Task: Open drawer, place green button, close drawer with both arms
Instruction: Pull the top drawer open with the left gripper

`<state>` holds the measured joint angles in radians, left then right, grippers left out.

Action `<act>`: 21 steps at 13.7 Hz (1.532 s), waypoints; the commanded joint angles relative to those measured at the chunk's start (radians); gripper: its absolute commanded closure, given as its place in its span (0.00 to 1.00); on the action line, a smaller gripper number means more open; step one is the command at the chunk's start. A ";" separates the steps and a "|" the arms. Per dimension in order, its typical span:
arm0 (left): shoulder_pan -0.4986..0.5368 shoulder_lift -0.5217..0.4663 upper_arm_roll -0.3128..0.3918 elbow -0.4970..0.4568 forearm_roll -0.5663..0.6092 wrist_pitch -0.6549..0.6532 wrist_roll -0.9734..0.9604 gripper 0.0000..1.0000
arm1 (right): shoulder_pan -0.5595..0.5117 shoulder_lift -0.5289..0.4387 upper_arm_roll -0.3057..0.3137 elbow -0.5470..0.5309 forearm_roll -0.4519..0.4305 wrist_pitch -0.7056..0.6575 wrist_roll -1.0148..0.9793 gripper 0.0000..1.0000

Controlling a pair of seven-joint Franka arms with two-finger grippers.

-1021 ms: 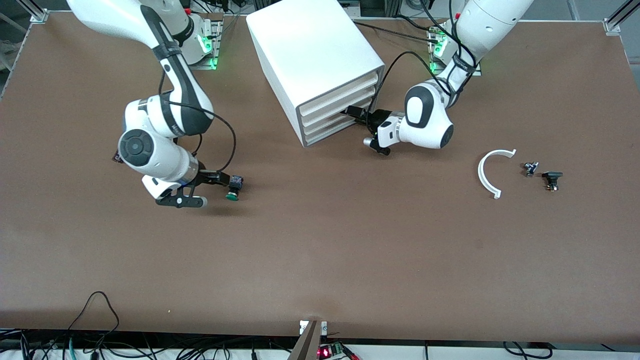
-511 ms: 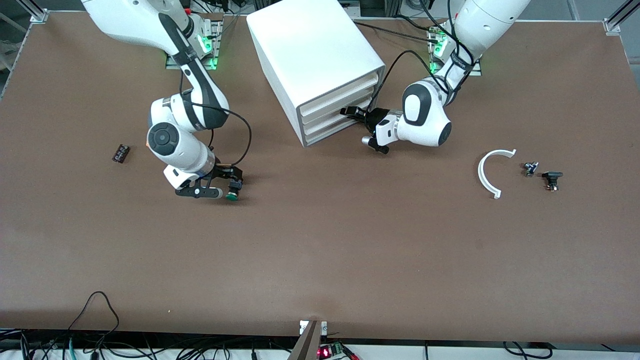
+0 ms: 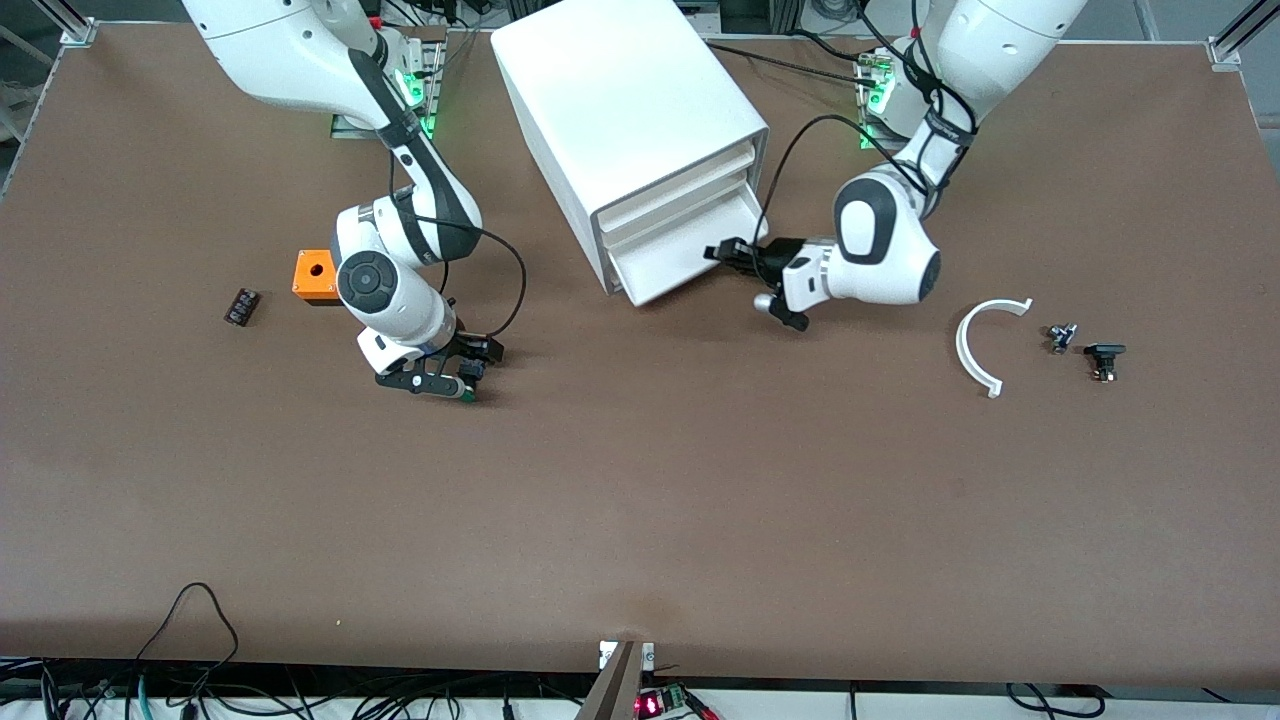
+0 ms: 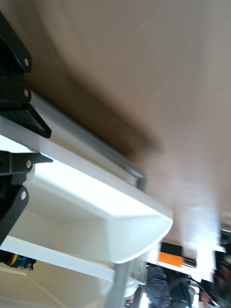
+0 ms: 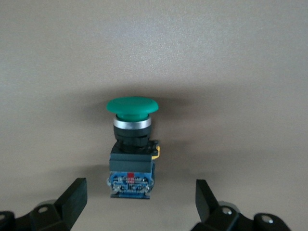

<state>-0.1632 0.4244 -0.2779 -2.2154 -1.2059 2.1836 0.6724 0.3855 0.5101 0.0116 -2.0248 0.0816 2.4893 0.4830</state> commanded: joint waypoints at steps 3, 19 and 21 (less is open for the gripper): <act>0.021 -0.013 0.075 0.048 0.058 0.076 -0.024 1.00 | 0.000 0.041 0.001 0.020 -0.023 0.028 0.029 0.01; 0.154 -0.168 0.080 0.086 0.029 0.268 -0.030 0.00 | -0.005 -0.051 -0.002 0.162 -0.161 -0.090 -0.172 0.67; 0.154 -0.171 0.080 0.089 0.022 0.268 -0.031 0.00 | -0.010 -0.065 -0.002 0.274 -0.158 -0.211 -0.298 0.67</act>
<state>-0.0029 0.2655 -0.1952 -2.1279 -1.1749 2.4385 0.6541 0.3831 0.4751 0.0077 -1.8363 -0.0649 2.3875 0.2889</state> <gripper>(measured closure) 0.000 0.590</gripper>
